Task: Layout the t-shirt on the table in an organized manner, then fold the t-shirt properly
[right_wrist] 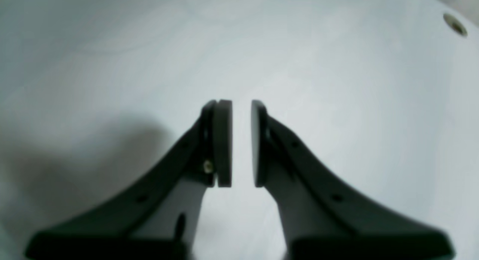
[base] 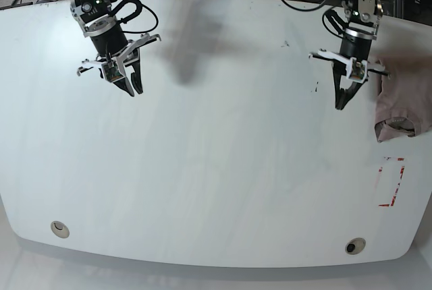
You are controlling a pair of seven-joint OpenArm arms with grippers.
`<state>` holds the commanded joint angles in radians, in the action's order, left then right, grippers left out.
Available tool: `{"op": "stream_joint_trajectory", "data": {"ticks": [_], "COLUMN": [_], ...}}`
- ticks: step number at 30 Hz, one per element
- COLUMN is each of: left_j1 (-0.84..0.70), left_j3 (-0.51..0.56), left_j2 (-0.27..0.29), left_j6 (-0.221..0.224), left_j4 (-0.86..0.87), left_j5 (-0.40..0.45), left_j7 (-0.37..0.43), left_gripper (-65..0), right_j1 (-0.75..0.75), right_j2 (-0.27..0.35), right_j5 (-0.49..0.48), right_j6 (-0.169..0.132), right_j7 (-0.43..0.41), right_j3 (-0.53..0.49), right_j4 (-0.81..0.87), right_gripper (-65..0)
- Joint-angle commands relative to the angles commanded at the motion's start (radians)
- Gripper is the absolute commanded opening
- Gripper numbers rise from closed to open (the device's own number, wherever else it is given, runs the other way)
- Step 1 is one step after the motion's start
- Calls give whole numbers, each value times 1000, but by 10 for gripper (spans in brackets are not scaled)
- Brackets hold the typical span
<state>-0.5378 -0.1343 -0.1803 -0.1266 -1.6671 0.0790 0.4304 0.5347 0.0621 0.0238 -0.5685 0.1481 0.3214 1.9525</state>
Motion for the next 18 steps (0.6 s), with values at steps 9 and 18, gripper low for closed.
{"op": "stream_joint_trajectory", "data": {"ticks": [9,18], "left_j1": [-302,-548], "left_j3": [-2,-2], "left_j2": [12,44], "left_j6": [2,2], "left_j4": [-153,-206], "left_j5": [-3,2], "left_j7": [2,2], "left_gripper": [-649,-649], "right_j1": [230,457], "right_j2": [-31,41], "right_j5": [-5,-196], "right_j6": [-9,-11], "right_j7": [-74,-75], "right_j3": [35,40], "right_j4": [26,34], "right_gripper": [-642,-642]}}
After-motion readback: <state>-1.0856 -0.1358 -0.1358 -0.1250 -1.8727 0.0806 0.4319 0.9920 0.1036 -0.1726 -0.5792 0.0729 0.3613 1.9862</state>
